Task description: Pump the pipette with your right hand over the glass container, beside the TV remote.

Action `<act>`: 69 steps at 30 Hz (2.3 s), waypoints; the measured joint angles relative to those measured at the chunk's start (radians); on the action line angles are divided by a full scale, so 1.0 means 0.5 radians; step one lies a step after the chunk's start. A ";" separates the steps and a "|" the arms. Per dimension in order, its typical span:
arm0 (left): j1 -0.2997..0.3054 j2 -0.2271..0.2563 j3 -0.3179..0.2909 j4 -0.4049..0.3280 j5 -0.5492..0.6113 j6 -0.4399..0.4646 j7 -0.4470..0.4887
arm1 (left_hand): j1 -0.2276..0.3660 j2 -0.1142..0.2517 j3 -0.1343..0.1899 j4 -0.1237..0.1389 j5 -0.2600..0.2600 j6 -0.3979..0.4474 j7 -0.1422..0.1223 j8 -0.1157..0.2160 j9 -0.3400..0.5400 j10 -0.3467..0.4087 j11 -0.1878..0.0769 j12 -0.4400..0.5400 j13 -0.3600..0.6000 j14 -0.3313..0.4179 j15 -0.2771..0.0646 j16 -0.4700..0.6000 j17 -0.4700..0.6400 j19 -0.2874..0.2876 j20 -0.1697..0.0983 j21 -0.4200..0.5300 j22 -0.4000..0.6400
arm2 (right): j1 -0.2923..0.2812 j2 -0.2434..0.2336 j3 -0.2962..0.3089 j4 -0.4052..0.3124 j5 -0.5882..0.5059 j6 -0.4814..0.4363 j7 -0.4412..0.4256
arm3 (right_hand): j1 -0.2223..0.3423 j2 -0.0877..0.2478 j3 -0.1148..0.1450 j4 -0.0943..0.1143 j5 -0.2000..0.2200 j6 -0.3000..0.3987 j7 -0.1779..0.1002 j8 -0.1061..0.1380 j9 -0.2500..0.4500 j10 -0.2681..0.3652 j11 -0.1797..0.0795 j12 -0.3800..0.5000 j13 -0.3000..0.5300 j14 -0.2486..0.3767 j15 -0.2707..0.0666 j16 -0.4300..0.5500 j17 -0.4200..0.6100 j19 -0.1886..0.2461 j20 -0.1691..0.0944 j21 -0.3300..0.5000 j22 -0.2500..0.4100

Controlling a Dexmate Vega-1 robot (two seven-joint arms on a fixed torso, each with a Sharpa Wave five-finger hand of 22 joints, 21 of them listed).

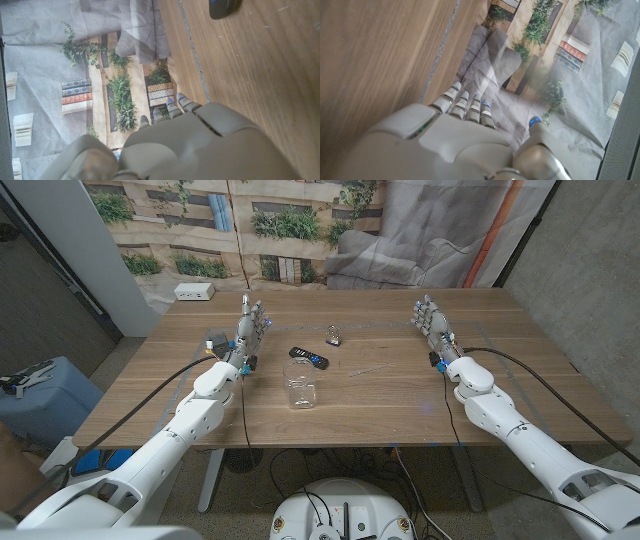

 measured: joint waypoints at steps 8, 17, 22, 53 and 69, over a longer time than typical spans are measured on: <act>0.000 0.000 0.000 0.000 0.000 0.000 0.000 | 0.000 0.000 -0.004 0.004 0.000 0.000 0.000 0.000 0.000 0.000 0.000 0.000 0.000 0.000 0.000 0.000 0.000 0.000 0.000 0.000 0.000 | 0.002 -0.047 -0.024 -0.058 -0.107 0.003 -0.043 | 0.011 -0.011 -0.002 -0.010 0.008 0.000 0.000 0.000 0.000 0.000 0.000 0.000 0.000 0.000 0.000 -0.010 -0.012 0.000 0.000 0.000 0.000; 0.000 0.000 0.000 -0.001 0.000 0.000 0.000 | 0.000 0.000 -0.005 0.005 0.000 0.000 0.000 0.000 0.000 0.000 0.000 0.000 0.000 0.000 0.000 0.000 0.000 0.000 0.000 0.000 0.000 | -0.014 -0.113 -0.048 -0.110 -0.265 0.073 -0.093 | 0.037 -0.037 0.004 -0.038 0.015 0.007 -0.007 0.000 0.000 0.014 -0.015 0.000 0.000 0.007 -0.007 -0.010 -0.035 0.001 -0.001 0.000 0.000; 0.000 0.000 0.000 -0.001 0.000 0.000 0.000 | 0.000 0.000 -0.005 0.005 0.000 0.000 0.000 0.000 0.000 0.000 0.000 0.000 0.000 0.000 0.000 0.000 0.000 0.000 0.000 0.000 0.000 | -0.041 -0.175 -0.058 -0.169 -0.373 0.119 -0.113 | 0.037 -0.037 0.004 -0.055 0.015 0.014 -0.014 0.000 0.000 0.019 -0.020 0.000 0.000 0.021 -0.007 -0.010 -0.049 0.015 0.000 0.000 0.000; 0.000 -0.001 0.000 -0.001 0.000 0.001 0.000 | 0.000 0.000 -0.005 0.005 -0.001 0.000 0.000 0.000 -0.001 0.000 0.000 0.000 -0.001 0.000 0.000 0.000 -0.001 0.000 0.000 0.000 -0.001 | -0.058 -0.512 -0.110 -0.466 -1.254 0.201 -0.270 | 0.110 -0.031 0.037 -0.132 0.015 0.021 -0.036 0.000 -0.001 0.043 -0.022 0.000 -0.001 0.021 -0.007 -0.025 -0.104 0.028 0.000 0.000 -0.001; -0.001 -0.001 0.000 0.001 0.000 0.001 -0.001 | 0.000 0.000 -0.004 0.005 -0.002 0.008 -0.007 0.000 -0.001 0.000 0.000 0.000 -0.001 0.000 0.000 0.000 -0.001 0.000 0.000 0.000 -0.001 | -0.001 -0.665 -0.139 -0.604 -1.654 0.187 -0.298 | 0.179 -0.001 0.081 -0.240 0.011 -0.016 -0.073 0.000 -0.001 0.039 -0.054 0.000 -0.001 0.021 -0.007 -0.032 -0.150 0.021 0.079 0.000 -0.001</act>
